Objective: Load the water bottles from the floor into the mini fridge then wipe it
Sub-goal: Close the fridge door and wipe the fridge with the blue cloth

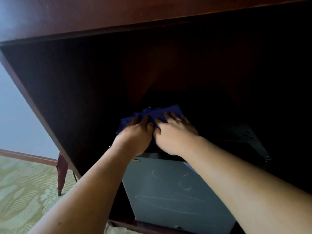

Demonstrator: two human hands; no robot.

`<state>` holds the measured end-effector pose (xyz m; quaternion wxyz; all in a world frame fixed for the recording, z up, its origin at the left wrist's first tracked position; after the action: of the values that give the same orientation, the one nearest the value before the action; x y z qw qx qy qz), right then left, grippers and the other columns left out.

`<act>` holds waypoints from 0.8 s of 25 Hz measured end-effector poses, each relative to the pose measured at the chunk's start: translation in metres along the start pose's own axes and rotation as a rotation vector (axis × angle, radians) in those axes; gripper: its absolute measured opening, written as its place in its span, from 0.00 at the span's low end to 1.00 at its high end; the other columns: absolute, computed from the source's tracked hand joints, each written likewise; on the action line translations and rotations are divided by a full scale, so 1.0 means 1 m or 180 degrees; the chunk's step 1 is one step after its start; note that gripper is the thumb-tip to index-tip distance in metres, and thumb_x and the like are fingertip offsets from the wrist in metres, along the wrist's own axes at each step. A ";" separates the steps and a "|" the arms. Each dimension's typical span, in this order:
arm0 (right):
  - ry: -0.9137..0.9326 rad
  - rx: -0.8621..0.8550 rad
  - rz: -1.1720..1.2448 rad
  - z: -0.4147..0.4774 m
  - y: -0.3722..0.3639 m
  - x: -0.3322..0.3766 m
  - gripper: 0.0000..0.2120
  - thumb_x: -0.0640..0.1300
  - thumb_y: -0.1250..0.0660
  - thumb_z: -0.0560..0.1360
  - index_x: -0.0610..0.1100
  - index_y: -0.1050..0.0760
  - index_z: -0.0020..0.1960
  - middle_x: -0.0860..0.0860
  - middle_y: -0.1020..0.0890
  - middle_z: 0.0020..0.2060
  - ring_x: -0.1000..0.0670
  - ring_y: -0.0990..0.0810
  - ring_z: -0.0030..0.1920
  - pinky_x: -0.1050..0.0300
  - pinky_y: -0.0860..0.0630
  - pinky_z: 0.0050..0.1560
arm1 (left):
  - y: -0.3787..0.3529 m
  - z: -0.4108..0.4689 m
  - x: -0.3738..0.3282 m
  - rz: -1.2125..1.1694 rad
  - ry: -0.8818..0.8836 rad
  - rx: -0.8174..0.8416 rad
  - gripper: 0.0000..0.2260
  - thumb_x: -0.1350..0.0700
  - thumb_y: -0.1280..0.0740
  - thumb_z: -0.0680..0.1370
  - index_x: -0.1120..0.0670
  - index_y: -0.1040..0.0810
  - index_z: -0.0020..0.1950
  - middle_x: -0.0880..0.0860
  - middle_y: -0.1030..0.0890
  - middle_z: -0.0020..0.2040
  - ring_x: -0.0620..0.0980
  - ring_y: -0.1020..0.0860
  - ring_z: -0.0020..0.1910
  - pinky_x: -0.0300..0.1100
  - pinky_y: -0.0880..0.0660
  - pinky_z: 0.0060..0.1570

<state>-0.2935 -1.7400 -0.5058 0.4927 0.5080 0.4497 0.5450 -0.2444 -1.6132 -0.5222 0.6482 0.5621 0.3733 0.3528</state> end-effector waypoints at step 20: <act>-0.1010 0.0095 -0.0038 -0.022 0.016 -0.160 0.29 0.57 0.55 0.83 0.55 0.52 0.83 0.46 0.52 0.83 0.45 0.52 0.83 0.46 0.53 0.81 | -0.011 0.091 -0.157 0.0574 -0.1034 0.0417 0.22 0.57 0.53 0.86 0.60 0.42 0.81 0.63 0.46 0.82 0.69 0.47 0.80 0.59 0.49 0.79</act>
<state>-0.3168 -1.9003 -0.5096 0.5532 0.5923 0.3772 0.4482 -0.2384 -1.7946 -0.5109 0.6277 0.6838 0.2342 0.2891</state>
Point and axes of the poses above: each hand's wrist, its own z-axis towards the middle knuckle, its own y-axis out of the back of the hand, x = y × z, the point moved 2 cm from there along z, towards the middle knuckle
